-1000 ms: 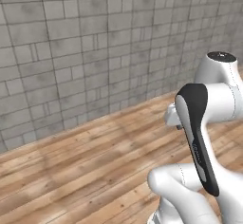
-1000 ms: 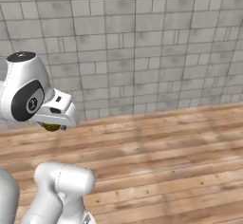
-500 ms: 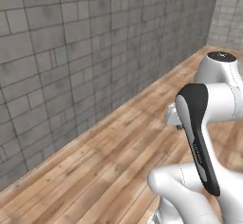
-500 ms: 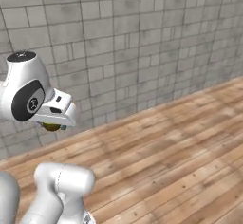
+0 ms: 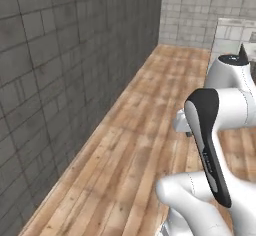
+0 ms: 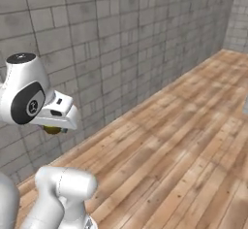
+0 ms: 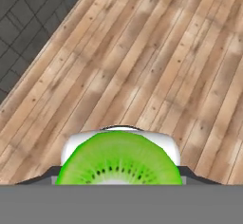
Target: Pick up the pear and kiwi from the fridge and place one fruit on each plate on the dining counter.
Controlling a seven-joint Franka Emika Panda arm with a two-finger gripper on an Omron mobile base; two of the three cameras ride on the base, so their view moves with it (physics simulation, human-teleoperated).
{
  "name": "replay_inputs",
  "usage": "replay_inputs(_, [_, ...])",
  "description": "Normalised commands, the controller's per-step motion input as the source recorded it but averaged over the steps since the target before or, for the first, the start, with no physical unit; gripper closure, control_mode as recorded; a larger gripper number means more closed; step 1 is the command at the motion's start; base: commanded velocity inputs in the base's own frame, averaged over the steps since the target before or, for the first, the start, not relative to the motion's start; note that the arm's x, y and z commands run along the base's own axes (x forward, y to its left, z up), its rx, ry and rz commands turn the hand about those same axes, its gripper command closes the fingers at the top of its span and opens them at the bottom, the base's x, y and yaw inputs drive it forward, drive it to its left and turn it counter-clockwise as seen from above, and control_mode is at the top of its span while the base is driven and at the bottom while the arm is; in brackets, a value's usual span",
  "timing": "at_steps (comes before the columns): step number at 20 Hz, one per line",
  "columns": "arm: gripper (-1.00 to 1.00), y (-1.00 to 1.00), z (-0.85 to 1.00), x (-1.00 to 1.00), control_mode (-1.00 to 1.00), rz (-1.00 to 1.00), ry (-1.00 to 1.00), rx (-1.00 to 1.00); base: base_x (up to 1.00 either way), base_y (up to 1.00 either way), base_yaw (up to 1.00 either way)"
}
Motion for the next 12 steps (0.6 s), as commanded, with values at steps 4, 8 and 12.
replay_inputs(4, [1.00, 0.00, 0.00, 0.00, 1.00, 0.00, 0.00, 0.00, 1.00, 0.33, -0.51])
replay_inputs(8, [1.00, 0.00, 0.00, 0.00, 1.00, 0.00, 0.00, 0.00, 1.00, 0.02, -0.48])
replay_inputs(12, [1.00, 0.00, 0.00, 0.00, 1.00, 0.00, 0.00, 0.00, 1.00, 0.15, -0.48])
